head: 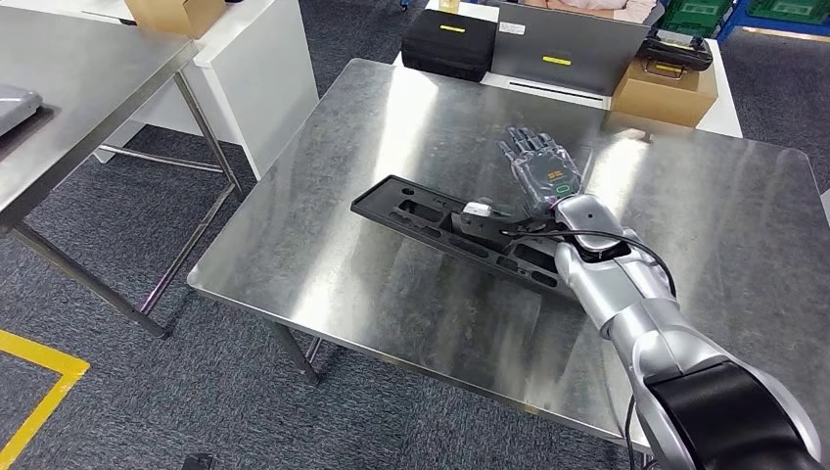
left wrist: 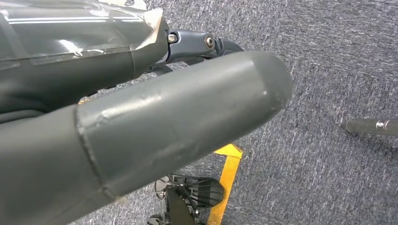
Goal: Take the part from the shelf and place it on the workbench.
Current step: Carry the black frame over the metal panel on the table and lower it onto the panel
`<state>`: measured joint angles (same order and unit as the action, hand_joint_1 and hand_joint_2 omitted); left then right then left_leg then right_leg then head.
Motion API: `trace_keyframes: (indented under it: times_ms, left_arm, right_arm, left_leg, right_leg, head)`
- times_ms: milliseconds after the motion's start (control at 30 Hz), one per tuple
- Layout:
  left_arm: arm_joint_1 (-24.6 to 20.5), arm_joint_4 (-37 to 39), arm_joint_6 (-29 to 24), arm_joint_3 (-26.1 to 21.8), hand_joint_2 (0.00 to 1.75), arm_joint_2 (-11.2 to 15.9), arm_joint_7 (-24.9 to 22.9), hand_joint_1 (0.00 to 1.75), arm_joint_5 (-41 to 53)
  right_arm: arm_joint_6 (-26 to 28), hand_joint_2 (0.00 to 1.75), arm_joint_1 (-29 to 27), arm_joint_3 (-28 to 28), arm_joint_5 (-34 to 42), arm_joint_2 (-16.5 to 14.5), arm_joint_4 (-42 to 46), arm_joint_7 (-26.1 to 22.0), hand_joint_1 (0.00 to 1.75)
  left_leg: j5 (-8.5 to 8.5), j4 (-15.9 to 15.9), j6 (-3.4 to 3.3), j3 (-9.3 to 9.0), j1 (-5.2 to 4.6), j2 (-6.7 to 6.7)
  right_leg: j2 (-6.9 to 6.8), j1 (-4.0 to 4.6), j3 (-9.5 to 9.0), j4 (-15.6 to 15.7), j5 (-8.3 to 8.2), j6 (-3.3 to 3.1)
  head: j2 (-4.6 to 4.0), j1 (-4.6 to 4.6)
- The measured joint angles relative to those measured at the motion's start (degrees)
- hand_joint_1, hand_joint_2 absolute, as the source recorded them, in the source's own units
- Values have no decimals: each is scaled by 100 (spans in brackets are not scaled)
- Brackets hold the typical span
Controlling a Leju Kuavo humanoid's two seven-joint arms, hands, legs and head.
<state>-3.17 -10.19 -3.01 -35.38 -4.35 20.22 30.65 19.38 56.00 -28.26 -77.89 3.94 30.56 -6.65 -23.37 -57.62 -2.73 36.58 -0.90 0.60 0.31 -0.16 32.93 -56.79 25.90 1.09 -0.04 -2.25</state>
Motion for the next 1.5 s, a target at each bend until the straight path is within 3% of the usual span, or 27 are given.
trace_keyframes:
  times_ms: [433,633,733,800,867,933,967,1000,1067,1100,1167,1200,1267,1300,1367,1433,1467,1500]
  left_arm:
    - [-1,-3,43,-48,0,-7,10,0,66]
    - [-3,-6,41,-50,0,-6,-11,0,125]
    - [-5,-7,43,-51,0,-5,-14,0,148]
    - [-13,-7,49,-51,0,-13,-20,0,161]
    - [-26,-7,60,-52,0,-17,-22,0,169]
    - [-30,-7,70,-53,0,-19,-22,0,174]
    - [-28,-7,75,-53,0,-22,-22,0,175]
    - [-27,-7,78,-53,0,-26,-22,0,176]
    - [-28,-7,80,-53,0,-29,-22,0,176]
    - [-29,-7,80,-53,0,-28,-22,0,176]
    - [-24,-7,80,-54,0,-23,-23,0,180]
    - [-18,-7,81,-55,0,-24,-26,0,188]
    - [-4,-7,88,-53,0,-25,-45,0,221]
    - [-8,-7,92,-52,0,-26,-60,0,234]
    - [-28,-7,97,-51,0,-24,-98,0,250]
    - [-41,-7,102,-51,0,-26,-140,0,264]
    - [-41,-7,105,-51,0,-29,-156,0,269]
    - [-42,-7,107,-51,0,-31,-167,0,272]
  right_arm:
    - [-105,0,0,90,30,1,170,-96,0]
    - [12,0,-2,70,-193,2,178,-22,0]
    - [22,0,4,69,-221,1,224,-7,0]
    - [22,0,23,70,-229,4,255,-7,0]
    - [21,0,24,69,-238,10,262,-4,0]
    - [21,0,-16,68,-247,20,262,-1,0]
    - [21,0,-34,68,-252,25,262,1,0]
    - [21,0,-41,68,-255,28,263,1,0]
    - [21,0,-32,69,-259,38,264,1,0]
    - [21,0,-28,67,-260,43,264,0,0]
    - [21,0,-32,60,-261,43,265,1,0]
    - [21,0,-34,57,-262,40,266,4,0]
    - [27,0,-21,55,-261,33,269,14,0]
    - [32,0,-16,55,-261,34,272,19,0]
    - [39,0,-24,55,-261,45,277,22,0]
    - [40,0,-56,54,-263,60,278,22,0]
    - [40,0,-71,52,-266,62,278,21,0]
    - [40,0,-80,51,-269,61,280,21,0]
  left_leg:
    - [-3,-7,-3,3,-6,0]
    - [-36,-37,-41,12,-13,2]
    - [-22,14,-85,-18,7,16]
    - [16,92,-130,-79,54,27]
    - [30,120,-153,-103,80,58]
    - [27,116,-150,-100,94,127]
    - [24,111,-138,-99,104,172]
    - [19,100,-116,-100,118,220]
    - [-9,44,-41,-86,135,315]
    - [-27,8,5,-72,137,354]
    - [-39,-25,93,-36,138,423]
    - [-29,-16,130,-28,151,451]
    - [-72,-78,189,14,172,395]
    - [-176,-253,216,93,175,295]
    - [-514,-934,258,420,174,69]
    - [-742,-1606,275,780,181,-7]
    - [-716,-1690,267,842,181,-17]
    - [-578,-1509,245,763,177,-33]
  right_leg:
    - [0,-9,-2,3,-2,2]
    - [-3,-70,-18,9,8,29]
    - [-26,-64,-24,4,23,74]
    - [-32,-42,112,-283,174,63]
    - [-29,-47,484,-1029,485,17]
    - [-28,-71,807,-1641,664,38]
    - [-28,-88,816,-1635,621,84]
    - [-20,-111,710,-1397,496,145]
    - [93,-169,313,-601,184,254]
    - [141,-180,163,-303,79,263]
    - [169,-159,55,-109,18,208]
    - [119,-147,59,-107,9,160]
    - [48,-163,44,-94,-8,74]
    - [8,-174,30,-84,-13,26]
    - [-77,-157,8,-80,-4,-39]
    - [-174,-121,1,-82,11,-68]
    - [-224,-104,-3,-83,19,-78]
    - [-274,-90,-11,-82,28,-88]
  head:
    - [0,-1]
    - [0,-1]
    - [0,-2]
    - [0,4]
    - [0,10]
    - [0,11]
    - [0,12]
    - [0,11]
    - [0,15]
    - [0,17]
    - [0,15]
    - [0,14]
    - [0,1]
    - [0,-19]
    - [0,-59]
    - [0,-68]
    - [0,-69]
    - [0,-69]
